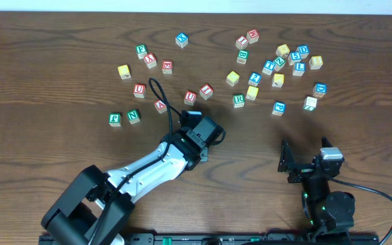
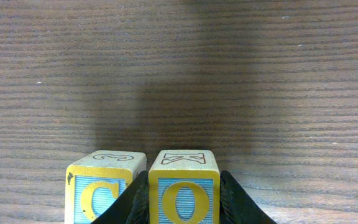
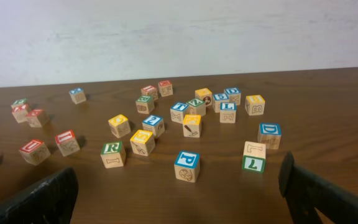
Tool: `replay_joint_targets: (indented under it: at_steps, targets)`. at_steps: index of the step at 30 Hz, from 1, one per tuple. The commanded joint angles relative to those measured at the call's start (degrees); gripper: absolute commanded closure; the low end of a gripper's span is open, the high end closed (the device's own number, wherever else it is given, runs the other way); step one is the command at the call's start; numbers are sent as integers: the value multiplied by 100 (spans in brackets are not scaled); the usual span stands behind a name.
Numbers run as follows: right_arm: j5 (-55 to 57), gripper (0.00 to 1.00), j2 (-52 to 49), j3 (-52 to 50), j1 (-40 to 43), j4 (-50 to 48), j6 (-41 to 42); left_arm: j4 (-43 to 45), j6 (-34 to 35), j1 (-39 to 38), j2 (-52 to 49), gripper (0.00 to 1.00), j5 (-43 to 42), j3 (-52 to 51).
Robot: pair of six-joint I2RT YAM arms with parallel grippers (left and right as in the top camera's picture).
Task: Spell out CORL
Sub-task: 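Lower the O block beside the C block on the table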
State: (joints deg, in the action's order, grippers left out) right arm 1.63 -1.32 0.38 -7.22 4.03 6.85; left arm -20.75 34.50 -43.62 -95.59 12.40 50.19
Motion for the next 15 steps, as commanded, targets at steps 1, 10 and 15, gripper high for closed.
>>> replay_joint_targets:
  at_steps: [1,10,15]
  targets:
    - [-26,1,39,-9,63,24,-70,11,-68,-17,-63,93,157,-55]
    - [-26,1,39,-9,63,24,-70,35,-122,-24,-66,92,157,-55]
    - [-26,1,39,-9,63,22,-70,61,-122,-24,-116,92,157,-59]
